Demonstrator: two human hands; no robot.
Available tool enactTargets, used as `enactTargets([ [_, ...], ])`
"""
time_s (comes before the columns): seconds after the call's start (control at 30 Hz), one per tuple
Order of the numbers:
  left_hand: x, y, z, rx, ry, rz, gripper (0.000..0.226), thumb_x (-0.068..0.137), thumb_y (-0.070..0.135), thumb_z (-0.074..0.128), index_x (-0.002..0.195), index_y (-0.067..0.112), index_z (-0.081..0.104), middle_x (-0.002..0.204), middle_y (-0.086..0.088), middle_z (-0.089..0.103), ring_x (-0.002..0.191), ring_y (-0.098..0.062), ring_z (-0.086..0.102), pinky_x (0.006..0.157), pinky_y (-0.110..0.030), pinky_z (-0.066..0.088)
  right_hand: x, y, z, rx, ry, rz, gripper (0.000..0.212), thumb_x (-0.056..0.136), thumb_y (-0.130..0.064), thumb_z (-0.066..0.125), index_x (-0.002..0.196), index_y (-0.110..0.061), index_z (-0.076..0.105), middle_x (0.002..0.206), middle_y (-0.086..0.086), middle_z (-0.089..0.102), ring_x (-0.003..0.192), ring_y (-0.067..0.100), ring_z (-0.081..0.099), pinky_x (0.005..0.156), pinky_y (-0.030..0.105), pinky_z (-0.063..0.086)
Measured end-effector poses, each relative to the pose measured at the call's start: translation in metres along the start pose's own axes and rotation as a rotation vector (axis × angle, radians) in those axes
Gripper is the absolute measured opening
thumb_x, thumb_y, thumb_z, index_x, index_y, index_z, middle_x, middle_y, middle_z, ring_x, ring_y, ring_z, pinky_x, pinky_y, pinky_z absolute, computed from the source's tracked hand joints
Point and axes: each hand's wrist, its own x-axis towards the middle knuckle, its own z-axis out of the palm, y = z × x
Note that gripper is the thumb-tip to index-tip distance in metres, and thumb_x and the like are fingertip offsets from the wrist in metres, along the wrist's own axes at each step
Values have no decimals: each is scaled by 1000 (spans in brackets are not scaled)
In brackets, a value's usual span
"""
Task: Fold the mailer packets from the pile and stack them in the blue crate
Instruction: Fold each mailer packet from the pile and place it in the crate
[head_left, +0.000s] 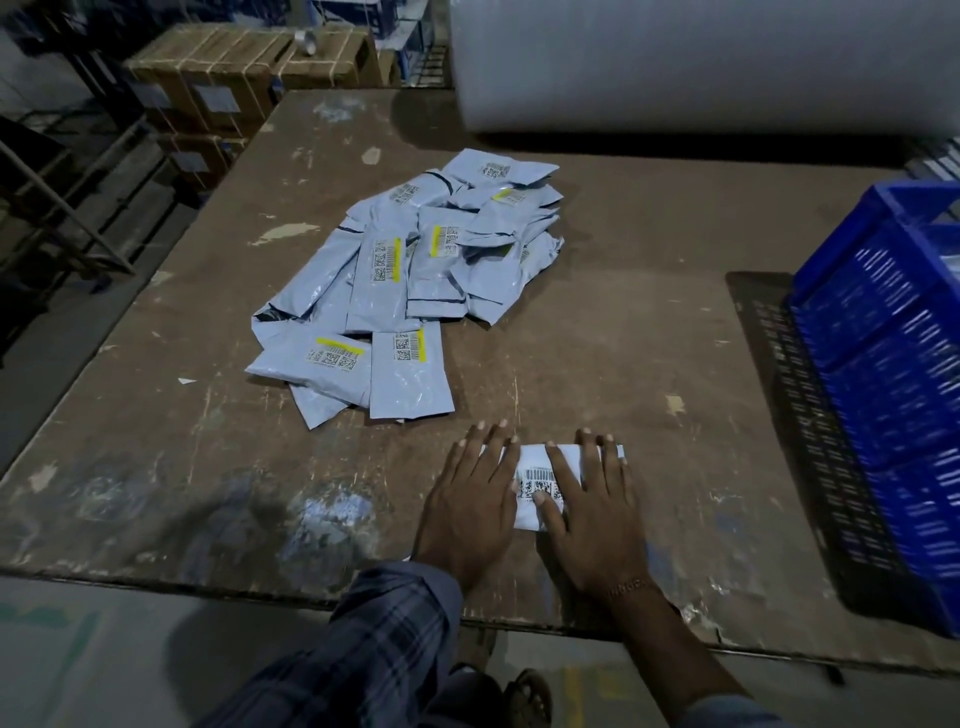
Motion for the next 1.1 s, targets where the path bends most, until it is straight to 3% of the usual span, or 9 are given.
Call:
enactTargets([
  [0.13, 4, 0, 2, 15, -22, 3, 58, 110, 31, 31, 167, 16, 29, 177, -4, 16, 164, -26, 9, 129, -50, 23, 1, 1, 0, -18, -20, 1, 65, 105, -57, 30, 164, -31, 26, 173, 11, 10, 160, 35, 4, 127, 55, 15],
  [0.6, 2, 2, -2, -10, -24, -21, 62, 107, 31, 32, 168, 21, 25, 177, -4, 14, 164, -25, 2, 132, -46, 14, 6, 0, 0, -10, -51, -20, 66, 105, -57, 30, 165, -31, 21, 174, 14, 5, 160, 36, 0, 129, 54, 8],
  [0.7, 4, 3, -3, -20, -36, -29, 63, 106, 31, 32, 168, 22, 25, 177, -4, 14, 164, -25, 3, 132, -46, 16, 9, -1, -10, 41, -64, 9, 68, 105, -61, 11, 164, -30, 25, 174, 9, 9, 161, 31, 2, 130, 48, 5],
  [0.77, 3, 3, -4, -18, -39, -25, 61, 107, 31, 31, 167, 22, 25, 177, -3, 15, 164, -25, 4, 131, -47, 18, 19, -3, -17, 74, -67, 67, 75, 103, -58, 0, 162, -26, 34, 171, 8, 23, 159, 31, 15, 129, 45, 11],
  [0.83, 2, 3, -5, -34, -38, -17, 59, 109, 32, 30, 167, 21, 27, 176, -4, 18, 164, -26, 7, 130, -47, 20, 26, -6, -16, 26, -51, 84, 74, 103, -55, 6, 160, -21, 37, 168, 11, 29, 156, 37, 21, 127, 48, 15],
  [0.93, 1, 3, -6, -30, -20, -9, 58, 110, 34, 28, 166, 18, 31, 175, -6, 23, 163, -27, 11, 130, -48, 21, 32, -4, -3, -40, -27, 55, 65, 105, -55, 22, 162, -26, 30, 172, 8, 18, 158, 41, 9, 126, 54, 12],
  [1.1, 2, 2, -1, -7, -33, -3, 58, 111, 34, 28, 167, 17, 28, 176, -6, 18, 164, -27, 6, 130, -48, 20, 38, 1, 0, -72, -34, 10, 60, 106, -49, 23, 162, -30, 32, 173, 10, 11, 159, 42, 3, 126, 58, 17],
])
